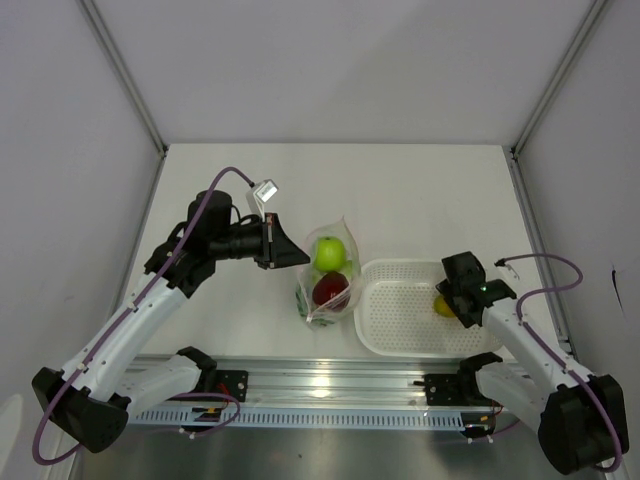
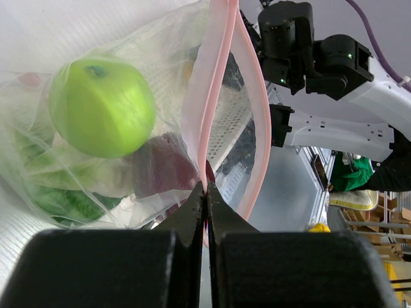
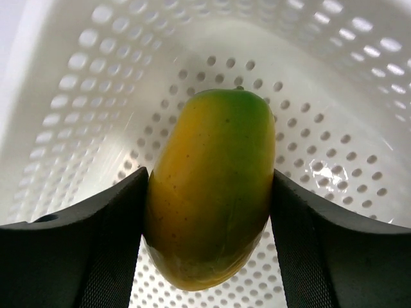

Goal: Place the food in the zip-top bag and seal the zipper
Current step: Pick up the fake fruit from the bin, then place the fake fruit in the zipper food storage bag, then adjust the zipper food storage bag at the center of the board, then zip the zipper food storage bag at the center of the board.

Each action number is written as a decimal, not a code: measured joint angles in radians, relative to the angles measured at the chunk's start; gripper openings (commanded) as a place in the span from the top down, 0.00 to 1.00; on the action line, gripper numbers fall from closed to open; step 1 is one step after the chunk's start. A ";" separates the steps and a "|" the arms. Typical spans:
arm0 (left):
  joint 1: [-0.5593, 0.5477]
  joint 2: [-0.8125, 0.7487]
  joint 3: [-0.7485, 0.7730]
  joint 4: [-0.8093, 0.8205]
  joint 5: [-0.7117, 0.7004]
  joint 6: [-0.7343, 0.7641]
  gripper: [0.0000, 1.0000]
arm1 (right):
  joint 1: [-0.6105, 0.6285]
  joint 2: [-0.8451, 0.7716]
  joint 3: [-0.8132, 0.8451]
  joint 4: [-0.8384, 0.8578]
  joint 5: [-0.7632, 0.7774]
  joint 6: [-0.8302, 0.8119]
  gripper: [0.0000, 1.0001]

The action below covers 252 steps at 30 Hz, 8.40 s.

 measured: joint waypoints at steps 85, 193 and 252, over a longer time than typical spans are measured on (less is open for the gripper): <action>0.000 0.000 0.000 0.000 0.000 -0.016 0.99 | 0.822 0.196 0.834 -0.061 -0.003 -0.498 0.63; 0.036 -0.319 -0.026 -0.242 -0.306 -0.009 0.99 | 0.578 0.826 1.520 -0.095 -0.686 -0.914 1.00; 0.038 -0.338 -0.002 -0.181 -0.429 -0.174 1.00 | 1.065 0.150 0.276 0.936 -0.019 -0.922 0.31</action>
